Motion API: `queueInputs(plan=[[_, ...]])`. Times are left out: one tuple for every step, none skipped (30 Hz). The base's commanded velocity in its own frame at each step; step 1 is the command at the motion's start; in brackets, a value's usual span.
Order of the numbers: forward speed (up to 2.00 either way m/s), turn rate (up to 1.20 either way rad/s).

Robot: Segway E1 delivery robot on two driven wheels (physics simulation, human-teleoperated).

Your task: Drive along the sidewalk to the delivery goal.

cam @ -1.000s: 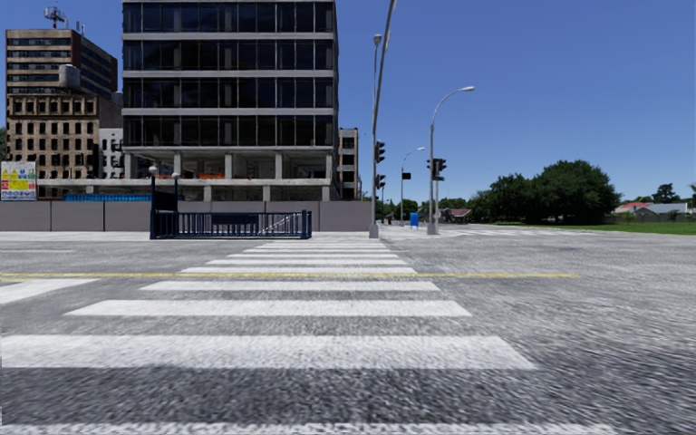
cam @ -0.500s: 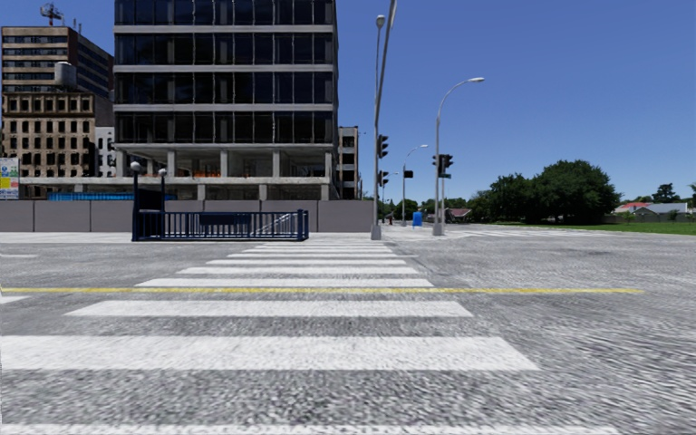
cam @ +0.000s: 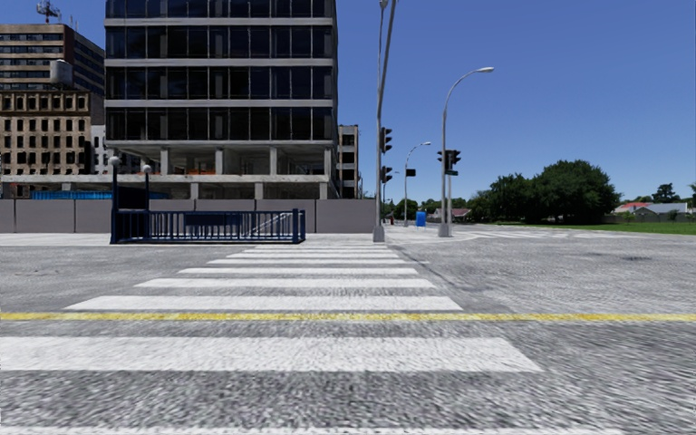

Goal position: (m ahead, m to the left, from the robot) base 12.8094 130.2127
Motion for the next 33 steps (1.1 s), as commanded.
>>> queueInputs(plan=[[2.00, 0.00], [2.00, 0.00], [2.00, 0.00], [2.00, 0.00], [2.00, 0.00], [2.00, 0.00], [2.00, 0.00], [2.00, 0.00], [2.00, 0.00], [2.00, 0.00], [2.00, 0.00], [2.00, 0.00], [2.00, 0.00], [2.00, 0.00], [2.00, 0.00], [2.00, 0.00], [2.00, 0.00], [2.00, 0.00], [2.00, 0.00], [2.00, 0.00], [2.00, 0.00], [2.00, 0.00], [2.00, 0.00], [2.00, 0.00], [2.00, 0.00], [2.00, 0.00], [2.00, 0.00], [2.00, 0.00], [2.00, 0.00], [2.00, 0.00], [2.00, 0.00], [2.00, 0.00], [2.00, 0.00]])
